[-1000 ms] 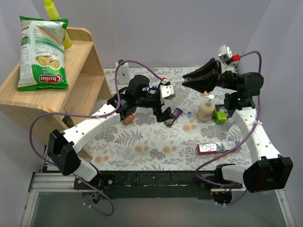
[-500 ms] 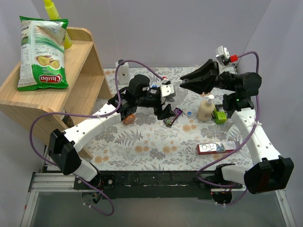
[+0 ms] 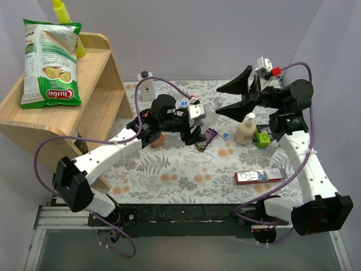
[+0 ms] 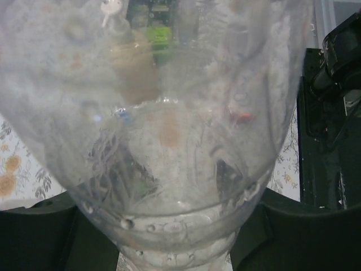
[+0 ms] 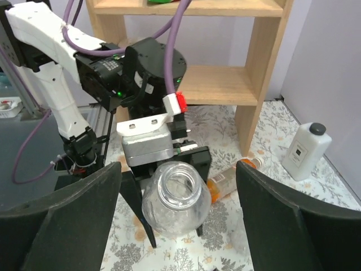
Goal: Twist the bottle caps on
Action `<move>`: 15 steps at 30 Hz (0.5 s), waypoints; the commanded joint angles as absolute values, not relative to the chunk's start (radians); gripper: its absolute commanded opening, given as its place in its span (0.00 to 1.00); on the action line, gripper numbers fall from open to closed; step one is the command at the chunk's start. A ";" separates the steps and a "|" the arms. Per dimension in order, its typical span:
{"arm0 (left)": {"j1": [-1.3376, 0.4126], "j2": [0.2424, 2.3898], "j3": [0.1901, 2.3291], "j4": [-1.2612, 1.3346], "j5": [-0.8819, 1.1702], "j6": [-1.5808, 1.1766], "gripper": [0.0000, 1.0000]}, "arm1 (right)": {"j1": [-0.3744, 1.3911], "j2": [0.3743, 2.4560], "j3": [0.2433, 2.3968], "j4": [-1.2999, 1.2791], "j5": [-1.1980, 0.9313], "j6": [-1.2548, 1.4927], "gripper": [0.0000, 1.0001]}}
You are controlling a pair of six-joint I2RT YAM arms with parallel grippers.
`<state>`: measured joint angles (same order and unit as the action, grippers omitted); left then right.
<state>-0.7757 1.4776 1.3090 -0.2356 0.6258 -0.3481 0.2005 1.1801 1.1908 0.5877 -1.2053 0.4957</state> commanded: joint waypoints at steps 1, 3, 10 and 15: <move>-0.752 1.338 1.191 -0.212 0.546 -0.370 0.26 | 0.131 1.128 1.337 0.235 -1.270 0.260 0.88; -0.724 1.274 1.149 -0.198 0.511 -0.385 0.15 | 0.101 1.124 1.367 0.067 -1.305 0.125 0.89; -0.652 1.134 1.040 -0.204 0.497 -0.313 0.00 | 0.024 1.302 1.469 -0.597 -1.206 -0.609 0.80; -0.597 1.089 1.006 -0.199 0.489 -0.298 0.00 | 0.139 1.523 1.571 -0.981 -0.800 -1.328 0.73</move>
